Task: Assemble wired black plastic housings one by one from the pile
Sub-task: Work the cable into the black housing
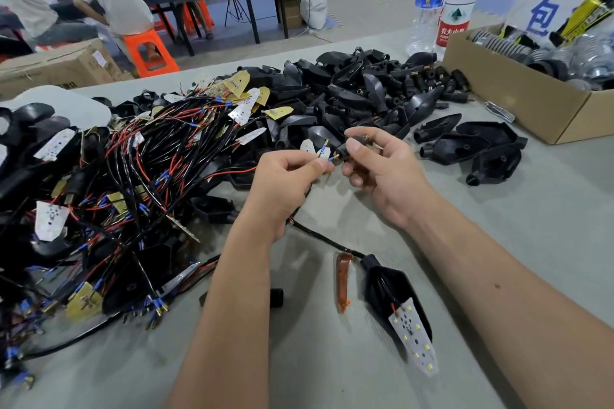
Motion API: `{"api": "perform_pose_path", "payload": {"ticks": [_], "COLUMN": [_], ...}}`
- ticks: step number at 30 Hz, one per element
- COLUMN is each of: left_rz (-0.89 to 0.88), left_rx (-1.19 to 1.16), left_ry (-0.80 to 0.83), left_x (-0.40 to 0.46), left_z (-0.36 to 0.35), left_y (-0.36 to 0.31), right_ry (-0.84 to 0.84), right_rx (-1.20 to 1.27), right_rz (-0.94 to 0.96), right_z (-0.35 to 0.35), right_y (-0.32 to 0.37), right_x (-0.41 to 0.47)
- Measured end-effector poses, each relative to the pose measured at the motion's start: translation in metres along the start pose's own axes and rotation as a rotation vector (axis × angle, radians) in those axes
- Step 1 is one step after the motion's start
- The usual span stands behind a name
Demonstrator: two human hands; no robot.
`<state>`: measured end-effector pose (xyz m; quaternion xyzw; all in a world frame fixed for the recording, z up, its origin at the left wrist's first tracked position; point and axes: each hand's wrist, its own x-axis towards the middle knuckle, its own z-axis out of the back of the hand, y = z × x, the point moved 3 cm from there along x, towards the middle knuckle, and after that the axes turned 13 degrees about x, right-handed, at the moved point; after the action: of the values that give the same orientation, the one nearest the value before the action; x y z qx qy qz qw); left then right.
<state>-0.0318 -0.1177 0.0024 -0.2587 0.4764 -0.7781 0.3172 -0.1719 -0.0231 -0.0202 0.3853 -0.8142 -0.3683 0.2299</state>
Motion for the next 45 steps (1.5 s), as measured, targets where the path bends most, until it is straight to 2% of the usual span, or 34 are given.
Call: {"api": "perform_pose_path", "payload": {"ticks": [7, 12, 15, 19, 24, 27, 41, 45], "left_rz": [0.002, 0.088, 0.180, 0.221, 0.253, 0.250, 0.207, 0.178], "left_rx": [0.029, -0.062, -0.169, -0.299, -0.307, -0.300, -0.240, -0.237], "left_ry": [-0.024, -0.161, -0.175, -0.055, -0.120, -0.127, -0.180, -0.181], "left_x": [0.002, 0.000, 0.001, 0.001, 0.000, 0.002, 0.002, 0.001], "left_z": [-0.001, -0.003, -0.002, -0.002, 0.000, 0.002, -0.001, -0.002], "left_y": [0.004, 0.007, 0.007, 0.004, 0.008, 0.010, 0.010, 0.008], "right_ry": [0.059, 0.120, 0.067, 0.018, -0.088, -0.110, -0.063, -0.046], "right_rx": [-0.094, -0.156, -0.190, -0.166, 0.036, 0.094, 0.060, -0.034], "right_rz": [0.079, 0.111, 0.139, 0.148, 0.119, 0.102, 0.078, 0.105], "right_z": [-0.002, -0.006, -0.005, -0.002, 0.004, 0.006, 0.004, 0.004], "right_y": [-0.002, -0.002, -0.002, -0.003, -0.001, 0.000, -0.002, -0.003], "right_x": [0.000, -0.002, -0.001, 0.001, 0.004, 0.005, 0.004, 0.004]}}
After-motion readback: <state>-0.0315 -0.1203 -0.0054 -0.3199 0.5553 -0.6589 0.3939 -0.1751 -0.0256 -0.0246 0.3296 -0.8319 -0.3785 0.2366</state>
